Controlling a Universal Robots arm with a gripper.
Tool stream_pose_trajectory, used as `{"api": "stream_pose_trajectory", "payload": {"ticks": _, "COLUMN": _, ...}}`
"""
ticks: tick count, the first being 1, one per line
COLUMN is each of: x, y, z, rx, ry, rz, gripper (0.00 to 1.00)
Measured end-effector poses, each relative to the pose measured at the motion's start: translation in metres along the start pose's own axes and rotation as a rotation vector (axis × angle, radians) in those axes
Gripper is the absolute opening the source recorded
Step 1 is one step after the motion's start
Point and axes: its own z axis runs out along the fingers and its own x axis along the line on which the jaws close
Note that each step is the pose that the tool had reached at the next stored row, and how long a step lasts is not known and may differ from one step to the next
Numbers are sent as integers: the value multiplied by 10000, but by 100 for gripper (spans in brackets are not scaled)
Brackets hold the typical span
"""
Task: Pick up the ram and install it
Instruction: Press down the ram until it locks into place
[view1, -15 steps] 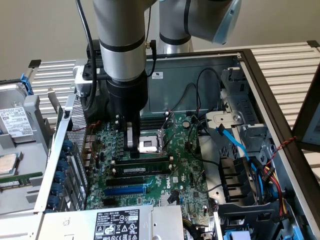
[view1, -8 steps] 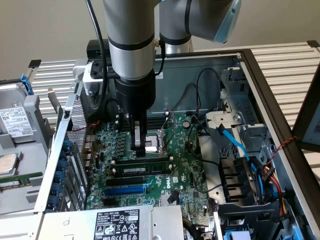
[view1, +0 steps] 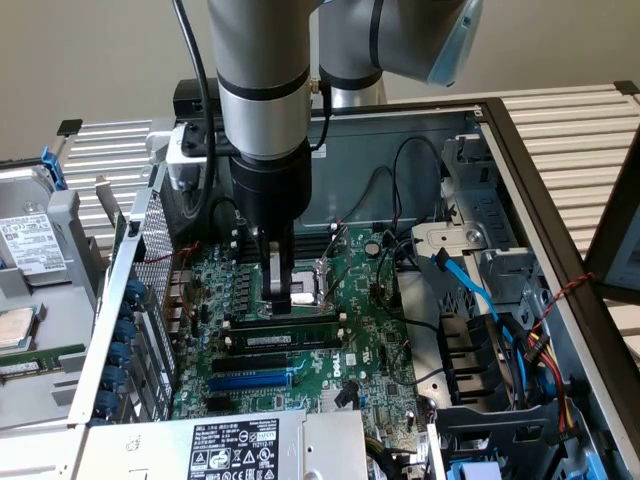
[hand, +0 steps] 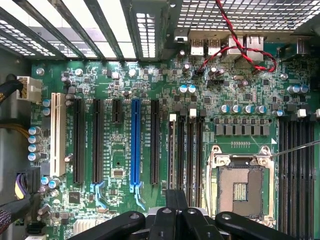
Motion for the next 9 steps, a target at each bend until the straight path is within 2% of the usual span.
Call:
{"api": "stream_pose_trajectory", "payload": {"ticks": 6, "x": 0, "y": -2, "z": 1, "rx": -21, "ry": 1, "rz": 31, "gripper": 10}}
{"api": "stream_pose_trajectory", "payload": {"ticks": 9, "x": 0, "y": -2, "z": 1, "rx": -8, "ry": -6, "rz": 497, "gripper": 10}}
